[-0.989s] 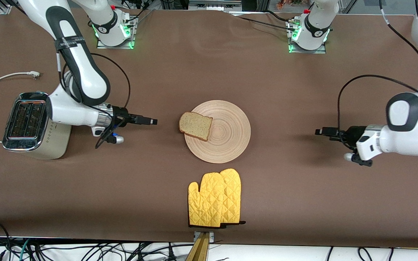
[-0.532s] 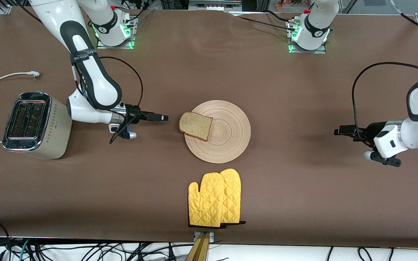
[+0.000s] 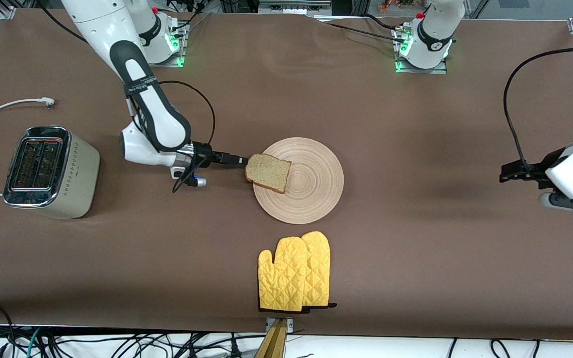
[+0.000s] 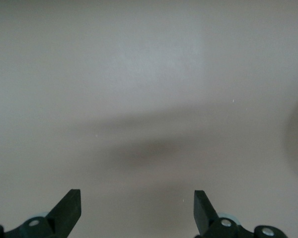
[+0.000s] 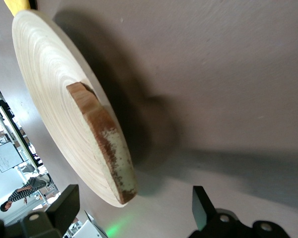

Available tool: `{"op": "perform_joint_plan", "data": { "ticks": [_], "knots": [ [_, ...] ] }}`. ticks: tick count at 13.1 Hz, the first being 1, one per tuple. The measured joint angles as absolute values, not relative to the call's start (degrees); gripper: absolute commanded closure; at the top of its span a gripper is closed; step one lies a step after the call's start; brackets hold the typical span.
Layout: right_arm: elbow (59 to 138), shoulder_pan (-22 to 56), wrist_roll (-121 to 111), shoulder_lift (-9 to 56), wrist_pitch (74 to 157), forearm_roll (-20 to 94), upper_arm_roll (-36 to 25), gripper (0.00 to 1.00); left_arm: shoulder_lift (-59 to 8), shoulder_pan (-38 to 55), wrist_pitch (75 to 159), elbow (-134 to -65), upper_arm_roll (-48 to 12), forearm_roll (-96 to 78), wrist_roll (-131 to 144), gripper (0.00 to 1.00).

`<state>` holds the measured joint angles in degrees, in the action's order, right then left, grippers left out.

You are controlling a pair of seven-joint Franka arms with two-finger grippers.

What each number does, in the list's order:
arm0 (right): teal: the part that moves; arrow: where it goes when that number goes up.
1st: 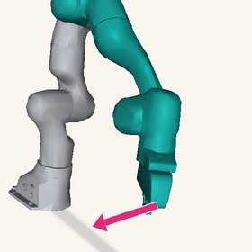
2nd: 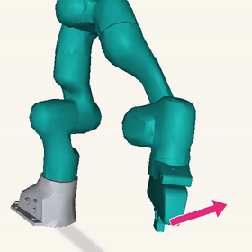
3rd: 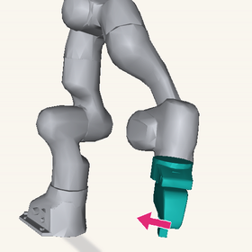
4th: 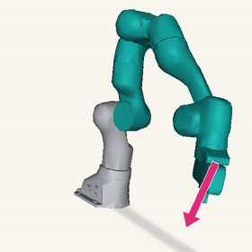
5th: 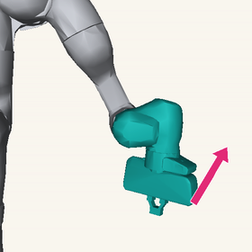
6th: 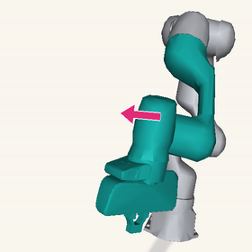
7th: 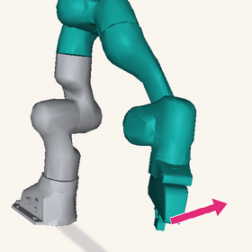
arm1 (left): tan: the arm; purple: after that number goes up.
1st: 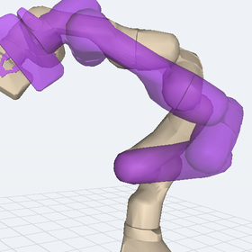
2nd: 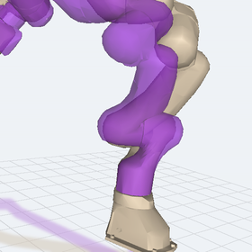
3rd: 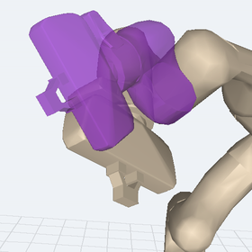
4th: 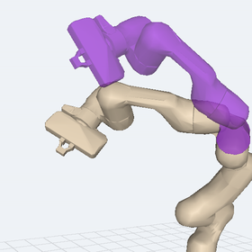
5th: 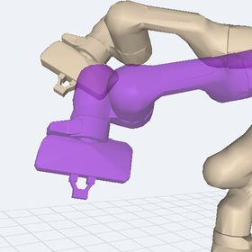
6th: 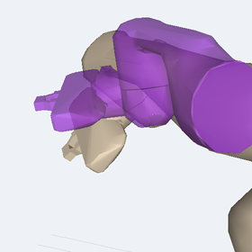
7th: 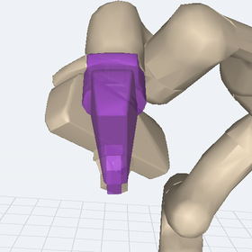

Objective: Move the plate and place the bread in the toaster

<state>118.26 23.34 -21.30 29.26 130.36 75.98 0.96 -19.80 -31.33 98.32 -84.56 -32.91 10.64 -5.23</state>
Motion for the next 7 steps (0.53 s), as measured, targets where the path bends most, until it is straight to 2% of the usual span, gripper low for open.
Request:
{"op": "perform_joint_plan", "data": {
  "ticks": [5, 7],
  "knots": [
    [117.0, 23.5, -28.8, 30.2, 130.7, 76.3, 0.8, 0.00, -17.5, -30.3, 96.3, -81.8, -32.8, 10.5, -5.1, 0.00],
    [115.9, 23.4, -31.2, 31.3, 130.8, 76.4, 0.7, 0.00, -15.2, -25.5, 95.5, -81.8, -29.0, 10.4, -4.7, 0.00]
  ]
}}
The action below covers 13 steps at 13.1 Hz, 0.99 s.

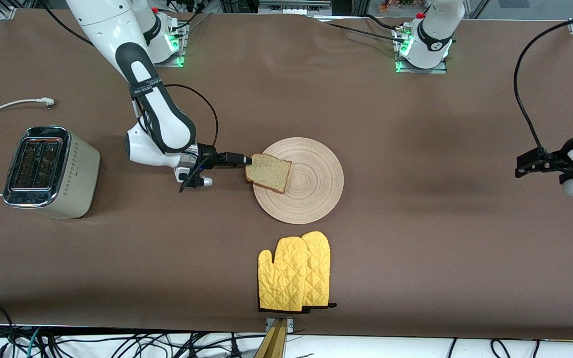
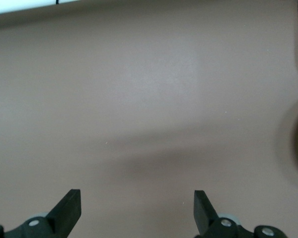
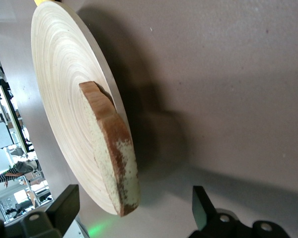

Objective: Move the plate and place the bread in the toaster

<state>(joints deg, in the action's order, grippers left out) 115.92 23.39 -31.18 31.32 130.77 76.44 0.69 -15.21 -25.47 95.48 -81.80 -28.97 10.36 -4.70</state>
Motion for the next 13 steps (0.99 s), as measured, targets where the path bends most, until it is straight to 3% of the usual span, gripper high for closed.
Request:
{"op": "perform_joint_plan", "data": {
  "ticks": [4, 5, 9, 12, 13],
  "knots": [
    [114.2, 23.4, -32.7, 32.5, 130.8, 77.8, 0.7, 0.01, -10.4, -11.0, 93.7, -84.8, -11.7, 2.5, -4.4, 0.00],
    [113.9, 23.4, -32.9, 32.5, 130.8, 77.9, 0.7, 0.07, -9.3, -8.8, 94.1, -86.4, -8.5, 1.2, -4.4, 0.00],
    [112.7, 23.5, -33.0, 33.1, 130.7, 78.3, 0.8, 0.23, -3.3, -4.4, 102.7, -97.0, -4.0, 0.8, -4.4, 0.00],
    [111.7, 23.6, -33.1, 34.1, 130.7, 78.3, 1.1, 0.24, -1.7, -1.8, 103.6, -99.0, -1.0, 0.8, -4.4, 0.00],
    [111.4, 23.7, -33.2, 34.3, 130.7, 78.5, 1.1, 0.30, -1.5, -1.7, 103.7, -99.0, -0.9, 0.8, -4.4, 0.00]
  ]
}}
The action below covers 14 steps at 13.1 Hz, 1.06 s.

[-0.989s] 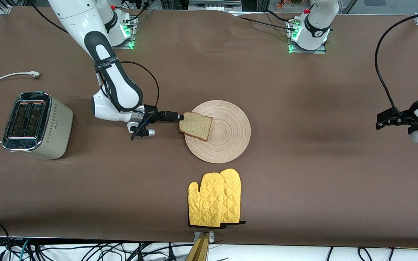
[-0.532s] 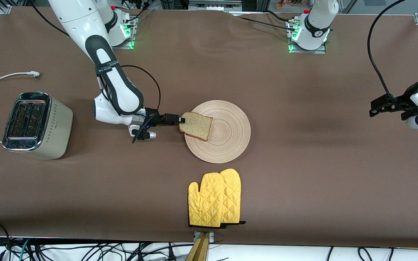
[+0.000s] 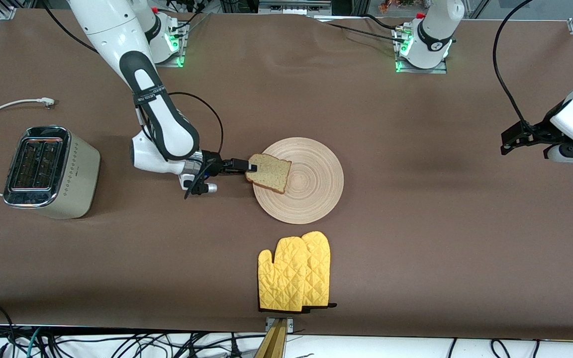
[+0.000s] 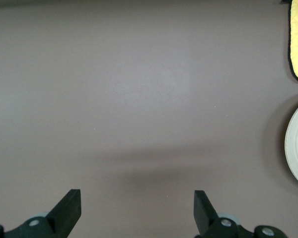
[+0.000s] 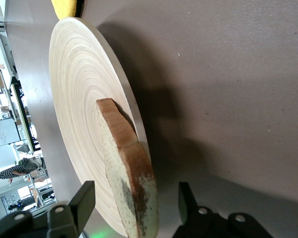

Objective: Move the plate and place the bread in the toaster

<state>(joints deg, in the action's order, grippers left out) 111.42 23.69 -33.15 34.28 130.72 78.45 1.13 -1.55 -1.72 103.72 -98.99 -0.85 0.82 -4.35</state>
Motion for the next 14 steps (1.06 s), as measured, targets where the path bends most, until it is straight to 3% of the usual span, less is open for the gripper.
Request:
{"op": "perform_joint_plan", "data": {
  "ticks": [2, 8, 10, 12, 14],
  "knots": [
    [111.0, 23.9, -33.3, 34.7, 130.7, 79.2, 1.2, 0.52, -1.5, -1.5, 103.7, -99.0, -0.8, 0.8, -4.4, 0.00],
    [110.0, 24.1, -33.6, 34.9, 130.7, 79.6, 1.2, 0.56, -1.5, -1.2, 103.6, -99.0, -0.8, 0.8, -4.4, 0.00],
    [110.0, 24.1, -33.9, 34.9, 130.7, 79.6, 1.2, 0.71, -1.6, -1.2, 103.6, -99.0, -0.8, 0.8, -4.4, 0.00],
    [109.9, 24.1, -35.0, 34.9, 130.8, 79.6, 1.2, 0.97, -1.7, -1.3, 103.6, -98.9, -0.6, 0.8, -4.4, 0.00],
    [109.9, 24.1, -37.1, 34.9, 130.8, 79.6, 1.2, 1.00, -1.8, -1.3, 103.6, -98.9, -0.5, 0.8, -4.4, 0.00]
  ]
}}
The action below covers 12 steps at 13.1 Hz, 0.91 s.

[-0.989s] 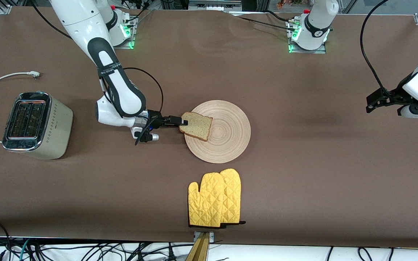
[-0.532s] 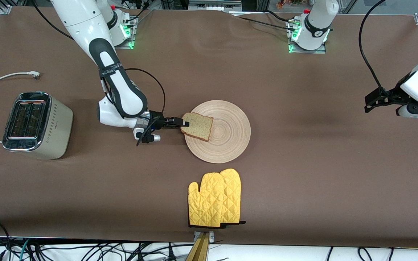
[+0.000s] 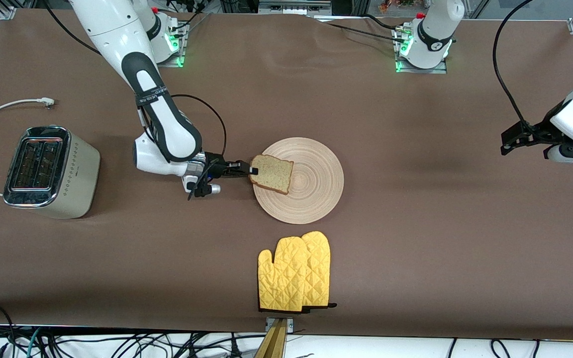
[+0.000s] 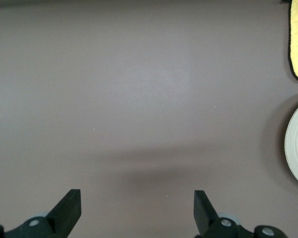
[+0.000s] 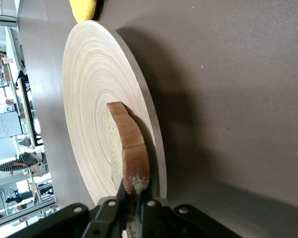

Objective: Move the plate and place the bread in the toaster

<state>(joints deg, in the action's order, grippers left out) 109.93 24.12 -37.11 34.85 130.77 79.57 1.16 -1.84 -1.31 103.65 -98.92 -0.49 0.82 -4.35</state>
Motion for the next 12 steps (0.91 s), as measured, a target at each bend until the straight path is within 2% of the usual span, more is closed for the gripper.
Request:
{"op": "perform_joint_plan", "data": {
  "ticks": [6, 9, 12],
  "knots": [
    [108.8, 24.1, -38.0, 34.5, 130.8, 79.6, 1.1, 1.00, -2.0, -1.3, 103.6, -98.9, -0.4, 0.8, -4.4, 0.00],
    [108.4, 24.1, -34.8, 32.3, 130.8, 78.2, 0.8, 1.00, -2.1, -1.3, 103.6, -98.9, -0.4, 0.8, -4.4, 0.00],
    [107.9, 24.1, -24.6, 28.3, 130.6, 65.3, -0.1, 1.00, -2.1, -1.3, 103.6, -98.9, -0.1, 0.8, -4.4, 0.00]
  ]
}}
